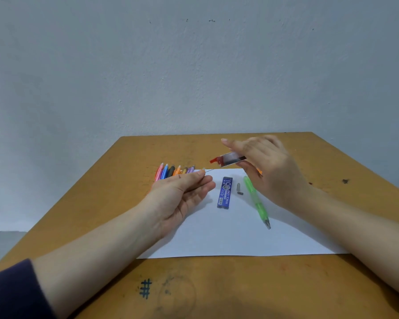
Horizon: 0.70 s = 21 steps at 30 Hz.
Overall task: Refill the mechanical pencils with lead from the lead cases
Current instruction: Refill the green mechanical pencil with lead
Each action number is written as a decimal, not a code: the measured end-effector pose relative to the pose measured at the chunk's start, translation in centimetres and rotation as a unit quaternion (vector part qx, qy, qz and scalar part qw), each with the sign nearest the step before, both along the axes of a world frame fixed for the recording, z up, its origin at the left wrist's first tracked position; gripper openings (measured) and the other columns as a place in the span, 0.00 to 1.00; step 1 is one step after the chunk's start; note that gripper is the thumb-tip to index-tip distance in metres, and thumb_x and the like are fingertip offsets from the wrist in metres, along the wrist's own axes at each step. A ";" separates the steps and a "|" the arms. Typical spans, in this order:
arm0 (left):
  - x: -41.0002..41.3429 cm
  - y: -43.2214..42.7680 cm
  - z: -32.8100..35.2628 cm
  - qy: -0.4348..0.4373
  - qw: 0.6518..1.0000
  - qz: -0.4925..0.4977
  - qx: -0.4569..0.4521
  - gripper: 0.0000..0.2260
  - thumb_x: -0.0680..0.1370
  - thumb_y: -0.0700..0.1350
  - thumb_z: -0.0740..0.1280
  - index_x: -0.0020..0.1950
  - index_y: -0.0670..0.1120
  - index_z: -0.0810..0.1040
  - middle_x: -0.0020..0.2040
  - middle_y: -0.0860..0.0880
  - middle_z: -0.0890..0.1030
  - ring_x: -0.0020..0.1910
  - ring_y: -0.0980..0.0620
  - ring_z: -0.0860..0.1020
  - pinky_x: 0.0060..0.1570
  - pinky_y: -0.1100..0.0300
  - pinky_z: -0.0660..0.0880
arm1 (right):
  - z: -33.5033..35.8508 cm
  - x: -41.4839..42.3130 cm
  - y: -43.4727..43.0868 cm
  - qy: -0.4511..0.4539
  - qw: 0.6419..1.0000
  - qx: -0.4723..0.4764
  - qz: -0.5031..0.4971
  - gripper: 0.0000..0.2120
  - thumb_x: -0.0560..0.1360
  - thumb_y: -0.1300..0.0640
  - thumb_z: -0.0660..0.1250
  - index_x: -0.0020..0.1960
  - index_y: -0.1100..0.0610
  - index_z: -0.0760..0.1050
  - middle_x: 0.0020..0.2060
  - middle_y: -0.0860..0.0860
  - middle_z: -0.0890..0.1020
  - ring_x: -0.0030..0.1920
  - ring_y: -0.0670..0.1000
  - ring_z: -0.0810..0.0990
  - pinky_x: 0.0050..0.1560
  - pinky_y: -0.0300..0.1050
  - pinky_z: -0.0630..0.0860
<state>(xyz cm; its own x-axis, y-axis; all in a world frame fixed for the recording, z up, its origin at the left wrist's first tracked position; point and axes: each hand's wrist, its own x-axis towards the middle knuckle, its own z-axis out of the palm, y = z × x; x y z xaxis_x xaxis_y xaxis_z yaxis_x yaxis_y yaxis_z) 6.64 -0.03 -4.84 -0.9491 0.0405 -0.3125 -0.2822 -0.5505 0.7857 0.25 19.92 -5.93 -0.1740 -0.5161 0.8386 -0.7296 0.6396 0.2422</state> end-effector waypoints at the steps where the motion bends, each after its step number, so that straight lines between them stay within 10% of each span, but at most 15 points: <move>1: -0.1 -0.1 0.0 0.007 1.000 0.008 0.003 0.08 0.74 0.35 0.69 0.51 0.33 0.80 0.46 0.38 0.84 0.39 0.48 0.84 0.36 0.63 0.81 | 0.0 -0.1 0.1 -0.003 1.000 0.001 0.000 0.23 0.72 0.69 0.68 0.65 0.56 0.72 0.48 0.49 0.82 0.48 0.51 0.80 0.52 0.51 0.73; 11: -0.6 -1.0 0.4 0.035 0.997 0.069 -0.019 0.09 0.68 0.39 0.73 0.47 0.39 0.81 0.47 0.42 0.85 0.47 0.51 0.82 0.53 0.61 0.77 | -0.4 -0.2 0.1 -0.038 0.999 0.002 0.003 0.21 0.71 0.68 0.70 0.63 0.57 0.76 0.48 0.48 0.83 0.48 0.45 0.77 0.56 0.46 0.71; 21: -0.3 -1.2 0.7 0.111 0.987 0.105 -0.041 0.09 0.68 0.38 0.72 0.47 0.40 0.82 0.42 0.43 0.85 0.39 0.53 0.84 0.36 0.67 0.79 | -0.2 0.3 0.3 -0.142 0.989 -0.027 0.042 0.25 0.73 0.70 0.68 0.67 0.53 0.73 0.50 0.50 0.80 0.47 0.49 0.79 0.43 0.46 0.79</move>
